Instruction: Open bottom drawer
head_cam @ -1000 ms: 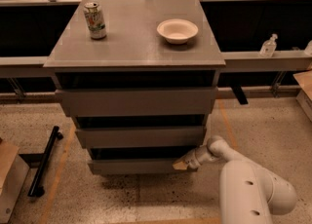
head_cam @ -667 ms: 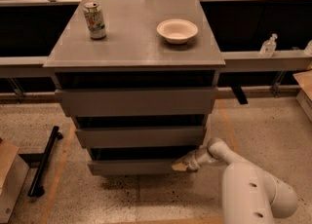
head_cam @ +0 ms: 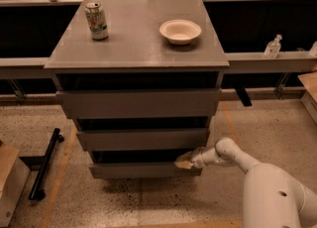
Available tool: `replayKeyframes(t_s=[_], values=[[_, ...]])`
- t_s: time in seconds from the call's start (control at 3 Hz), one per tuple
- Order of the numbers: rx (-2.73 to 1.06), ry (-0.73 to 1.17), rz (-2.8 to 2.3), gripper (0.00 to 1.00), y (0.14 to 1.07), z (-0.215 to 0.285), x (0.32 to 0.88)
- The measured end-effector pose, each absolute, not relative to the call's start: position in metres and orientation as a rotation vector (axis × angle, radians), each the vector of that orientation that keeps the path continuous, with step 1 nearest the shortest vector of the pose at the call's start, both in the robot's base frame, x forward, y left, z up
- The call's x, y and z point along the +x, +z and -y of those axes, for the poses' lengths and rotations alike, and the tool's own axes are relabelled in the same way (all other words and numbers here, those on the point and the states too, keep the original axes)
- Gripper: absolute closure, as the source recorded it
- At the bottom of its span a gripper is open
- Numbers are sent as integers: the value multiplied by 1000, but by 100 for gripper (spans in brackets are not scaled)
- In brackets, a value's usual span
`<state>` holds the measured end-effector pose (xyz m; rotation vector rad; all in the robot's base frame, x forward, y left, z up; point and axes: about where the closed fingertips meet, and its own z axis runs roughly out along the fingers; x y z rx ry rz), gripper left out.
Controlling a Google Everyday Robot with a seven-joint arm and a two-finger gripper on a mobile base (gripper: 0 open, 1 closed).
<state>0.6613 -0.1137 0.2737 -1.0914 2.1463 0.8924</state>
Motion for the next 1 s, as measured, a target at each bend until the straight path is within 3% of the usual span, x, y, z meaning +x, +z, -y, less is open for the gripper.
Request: replayKeyframes(t_s=[0.33, 0.67, 1.0], values=[[-1076, 891, -2159, 8, 272, 119, 663], [-1060, 896, -2193, 0, 261, 123, 662], [-1050, 923, -2239, 0, 241, 121, 660]])
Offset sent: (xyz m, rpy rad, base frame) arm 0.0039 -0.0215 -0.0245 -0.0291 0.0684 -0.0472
